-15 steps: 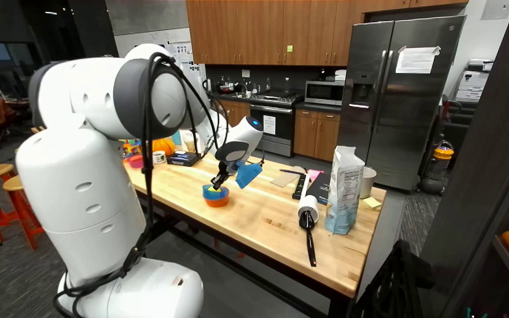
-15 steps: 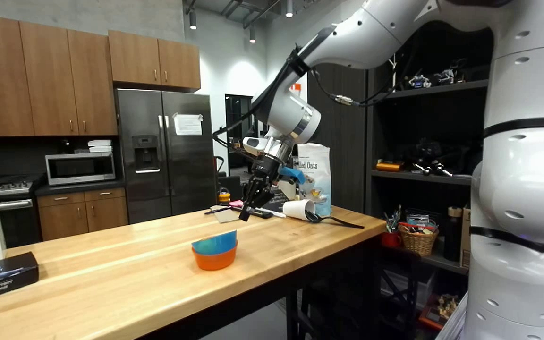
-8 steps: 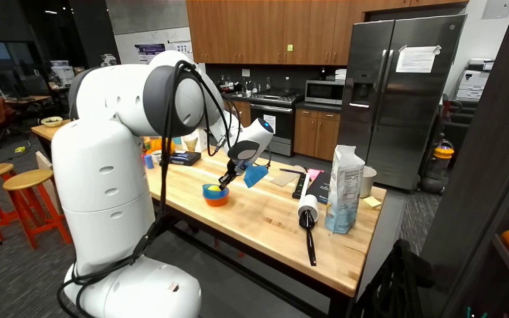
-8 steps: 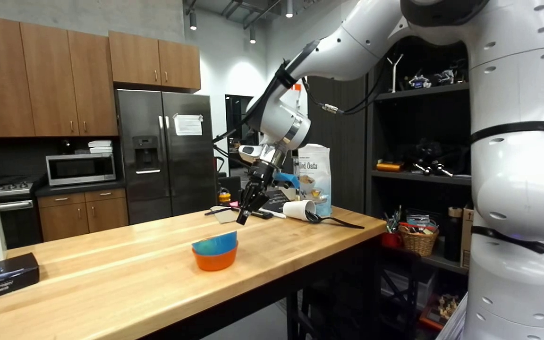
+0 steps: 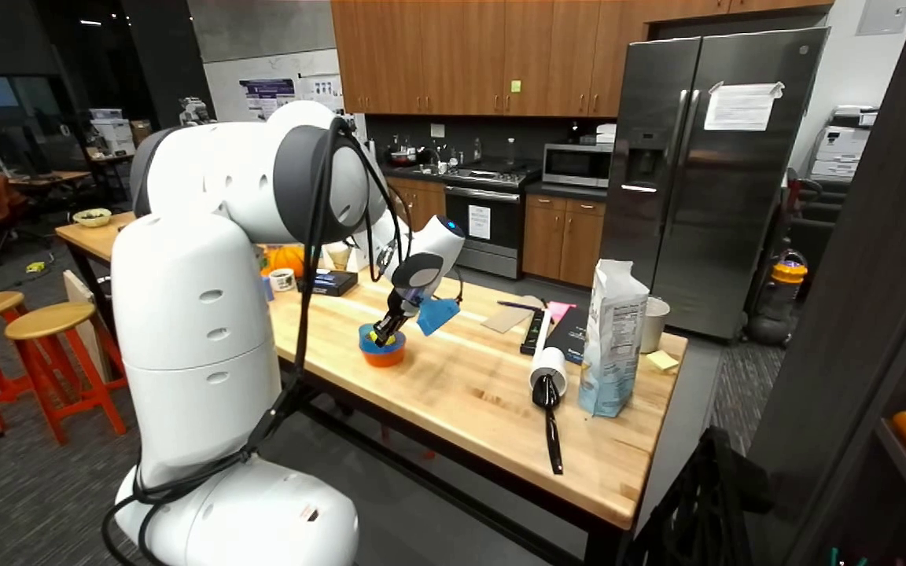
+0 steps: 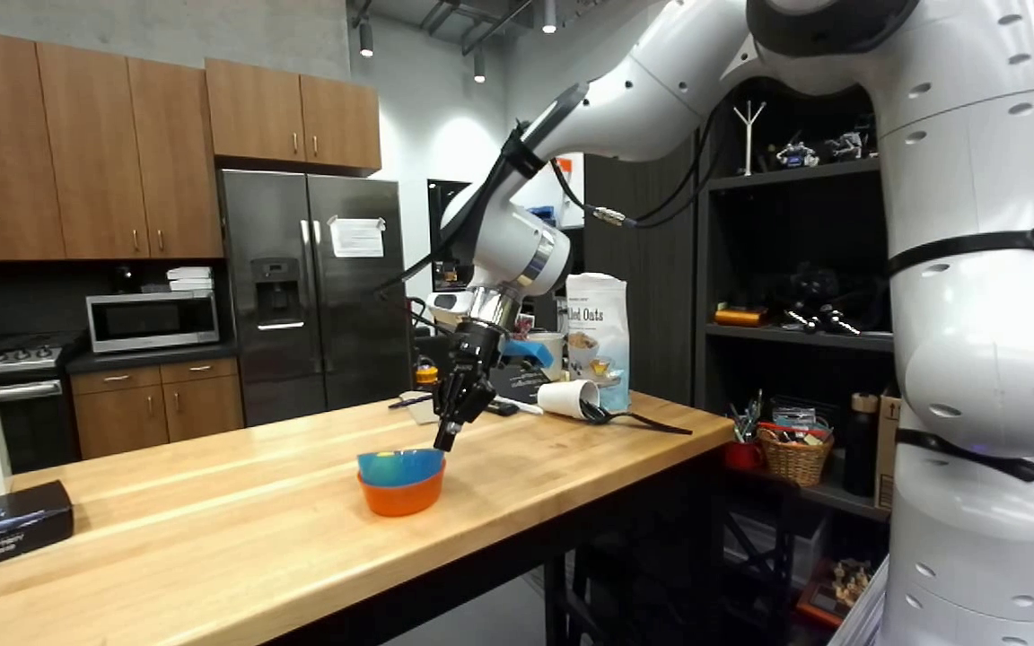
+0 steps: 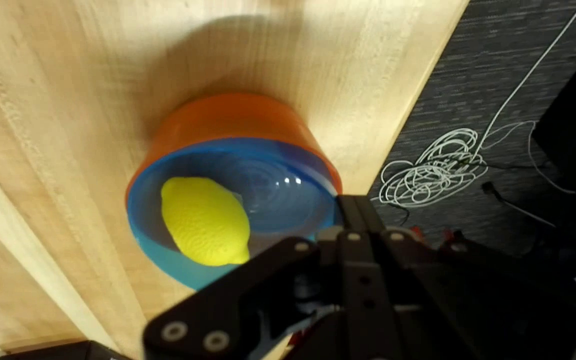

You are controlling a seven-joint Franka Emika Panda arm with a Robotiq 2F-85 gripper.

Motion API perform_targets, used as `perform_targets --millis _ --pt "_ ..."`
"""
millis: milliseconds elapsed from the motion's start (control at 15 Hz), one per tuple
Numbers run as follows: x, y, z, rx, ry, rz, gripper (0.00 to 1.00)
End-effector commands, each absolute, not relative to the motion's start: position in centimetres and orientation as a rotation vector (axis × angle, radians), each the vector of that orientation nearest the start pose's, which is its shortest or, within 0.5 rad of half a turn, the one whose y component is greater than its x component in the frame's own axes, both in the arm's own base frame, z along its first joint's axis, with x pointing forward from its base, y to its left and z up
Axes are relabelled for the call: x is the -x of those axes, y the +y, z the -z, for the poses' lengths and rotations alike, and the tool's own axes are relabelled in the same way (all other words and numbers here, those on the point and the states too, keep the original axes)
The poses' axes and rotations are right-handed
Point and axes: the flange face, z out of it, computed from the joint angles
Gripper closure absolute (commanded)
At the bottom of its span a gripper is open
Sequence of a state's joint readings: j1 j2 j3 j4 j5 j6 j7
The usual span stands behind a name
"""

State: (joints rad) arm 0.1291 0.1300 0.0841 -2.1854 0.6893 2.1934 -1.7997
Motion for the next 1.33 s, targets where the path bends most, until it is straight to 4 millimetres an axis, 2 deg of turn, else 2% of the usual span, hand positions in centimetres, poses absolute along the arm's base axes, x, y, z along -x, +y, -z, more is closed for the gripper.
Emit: perform_targets --millis 0,200,467,600,667,933,1267 --pt "-51.6 16.2 -33.2 1.925 -2.02 0.379 1.0" --pt "-51.0 17.8 -34.6 1.985 -2.165 0.354 1.0" --pt "-50.9 18.5 -36.8 2.059 -2.268 0.361 1.0" --pt "-50.6 18.8 -37.7 2.083 -2.285 0.368 1.0" --pt "-51.0 18.0 -38.2 2.093 -2.291 0.37 1.0" --pt "-50.3 17.9 -39.6 2.141 -2.291 0.376 1.0" --pt "-47.9 18.0 -40.8 2.183 -2.256 0.31 1.0"
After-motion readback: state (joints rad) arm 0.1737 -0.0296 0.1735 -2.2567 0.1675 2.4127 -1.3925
